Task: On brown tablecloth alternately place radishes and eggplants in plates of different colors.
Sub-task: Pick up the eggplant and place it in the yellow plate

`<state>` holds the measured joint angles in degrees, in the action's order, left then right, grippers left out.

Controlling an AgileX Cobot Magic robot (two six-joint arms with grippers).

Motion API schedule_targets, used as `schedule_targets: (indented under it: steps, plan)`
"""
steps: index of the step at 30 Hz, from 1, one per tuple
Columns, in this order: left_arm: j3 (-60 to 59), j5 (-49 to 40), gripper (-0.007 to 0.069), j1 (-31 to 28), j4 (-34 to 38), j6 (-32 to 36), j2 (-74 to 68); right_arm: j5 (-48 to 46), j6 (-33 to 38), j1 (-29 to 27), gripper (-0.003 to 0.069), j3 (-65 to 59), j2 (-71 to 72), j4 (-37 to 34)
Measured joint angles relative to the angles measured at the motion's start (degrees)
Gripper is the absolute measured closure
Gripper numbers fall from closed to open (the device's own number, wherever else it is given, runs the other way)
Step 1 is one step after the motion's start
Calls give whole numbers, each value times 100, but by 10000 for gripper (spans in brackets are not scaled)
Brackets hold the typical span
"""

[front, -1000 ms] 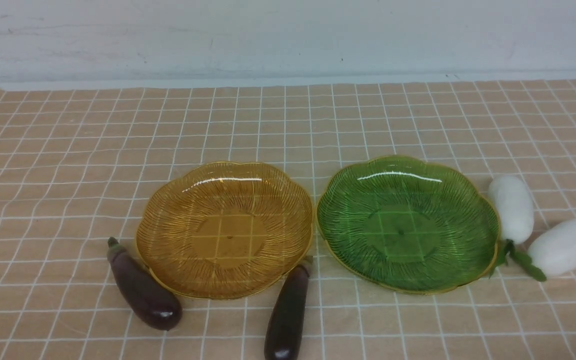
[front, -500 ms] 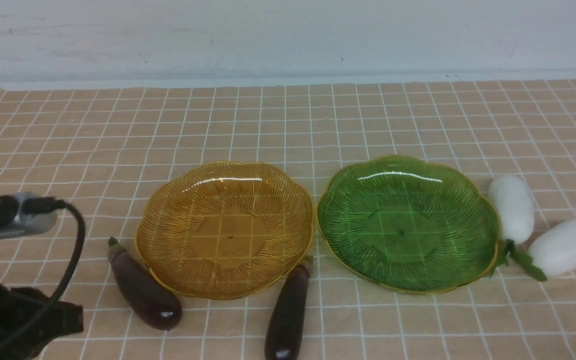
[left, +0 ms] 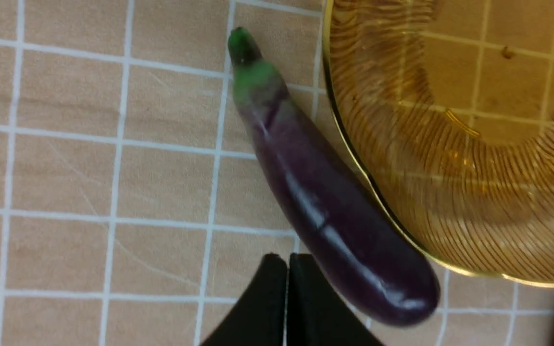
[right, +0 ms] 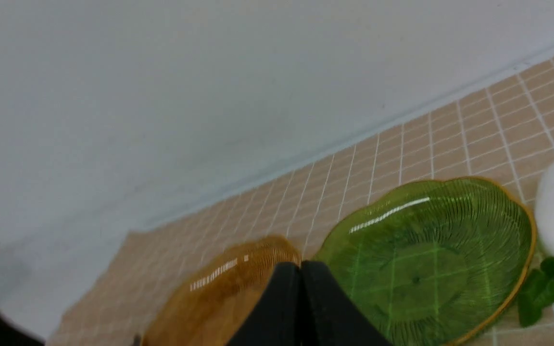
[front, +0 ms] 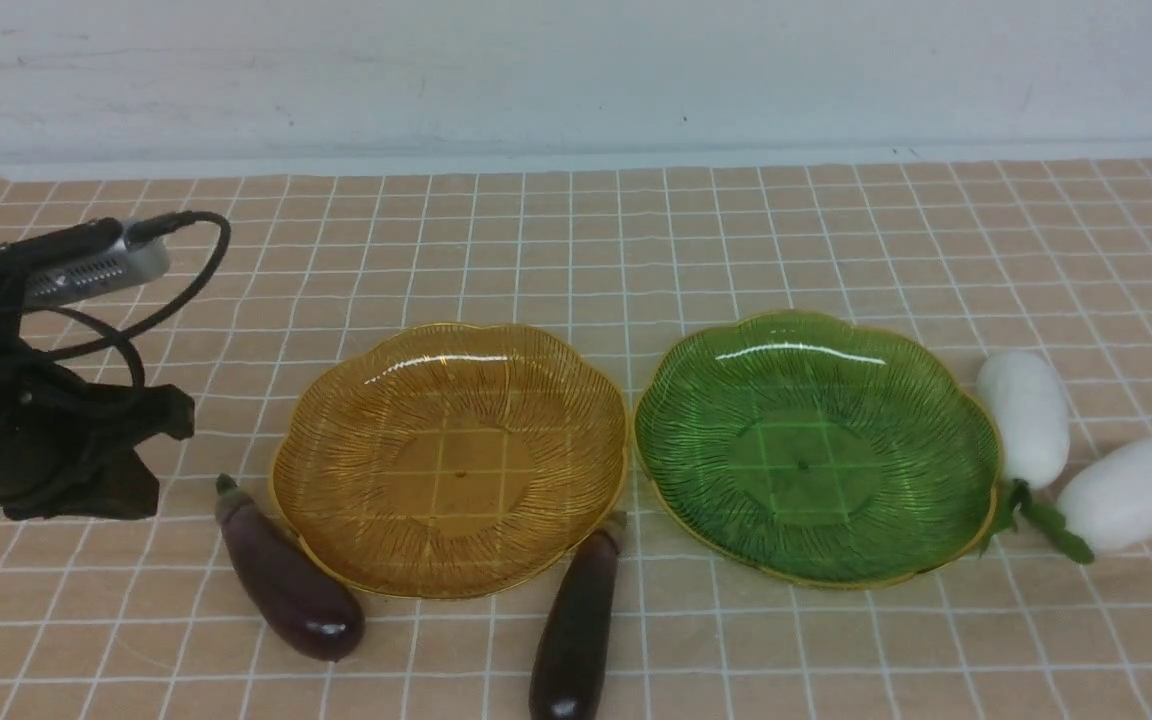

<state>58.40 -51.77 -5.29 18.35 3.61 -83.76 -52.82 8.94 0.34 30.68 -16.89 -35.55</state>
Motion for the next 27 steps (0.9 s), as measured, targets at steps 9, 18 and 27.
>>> schedule_targets:
  steps: [9,18,27]
  plan:
    - [157,643,543,0,13,0,-893,-1541,261,0,674,965,-1126,828]
    - [160,1344,287,0,297,0,-1522,-1631,358,0,674,974,-1148,872]
    - [171,1729,142,0,580,0,-2042,-1605,362,0,674,974,-1148,872]
